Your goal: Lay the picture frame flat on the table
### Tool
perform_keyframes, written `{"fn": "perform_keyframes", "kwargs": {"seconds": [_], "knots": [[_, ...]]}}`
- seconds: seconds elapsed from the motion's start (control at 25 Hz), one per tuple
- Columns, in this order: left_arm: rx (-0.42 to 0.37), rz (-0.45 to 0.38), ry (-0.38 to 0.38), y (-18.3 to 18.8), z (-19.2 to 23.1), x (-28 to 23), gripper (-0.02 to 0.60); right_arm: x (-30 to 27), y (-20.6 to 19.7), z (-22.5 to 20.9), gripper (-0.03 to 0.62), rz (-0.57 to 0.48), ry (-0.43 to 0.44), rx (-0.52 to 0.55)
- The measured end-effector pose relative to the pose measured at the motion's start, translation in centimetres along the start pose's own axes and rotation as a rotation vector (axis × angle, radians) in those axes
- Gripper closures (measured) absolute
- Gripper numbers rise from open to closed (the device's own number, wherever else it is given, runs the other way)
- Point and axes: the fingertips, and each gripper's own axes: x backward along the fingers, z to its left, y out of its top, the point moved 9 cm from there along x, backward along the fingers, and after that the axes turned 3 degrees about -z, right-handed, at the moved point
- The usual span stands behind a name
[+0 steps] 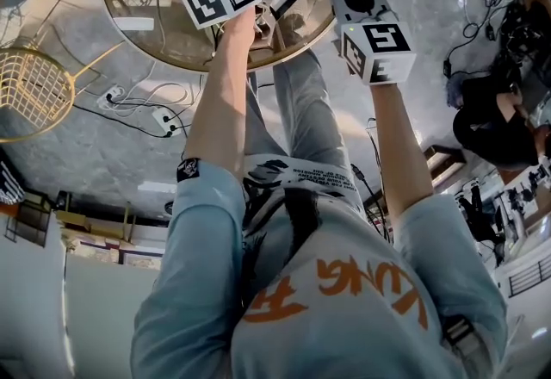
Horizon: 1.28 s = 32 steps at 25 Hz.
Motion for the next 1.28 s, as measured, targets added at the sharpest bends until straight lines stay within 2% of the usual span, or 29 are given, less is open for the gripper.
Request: {"fn": "perform_keyframes", "kwargs": {"seconds": [0.2, 0.4, 0.52, 0.84, 1.04, 1.28], "knots": [[-0.007, 0.039, 0.03, 0.2, 1.3, 0.3, 0.465, -0.6, 0.2, 0.6, 0.595, 0.003, 0.012, -0.009], [0.005, 0.046, 0.036, 0.2, 1.9, 1.4, 0.337, -0.5, 0.3, 1.3, 0.595, 0.007, 0.023, -0.015], [0.024, 0.027, 0.039, 0.2, 2.6, 2.4, 0.318, -0.7, 0.2, 2.0, 0.595, 0.008, 0.031, -0.019], [0.057, -0.002, 0.116, 0.2, 5.8, 6.1, 0.239, -1.5, 1.1, 5.5, 0.595, 0.008, 0.066, 0.013], [0.089, -0.027, 0.115, -0.4, 7.5, 8.8, 0.229, -1.8, 1.2, 8.2, 0.595, 0.007, 0.087, 0.025], [0.103, -0.114, 0.088, -0.2, 8.3, 12.4, 0.23, -2.2, 1.7, 11.3, 0.595, 0.002, 0.112, 0.045]]}}
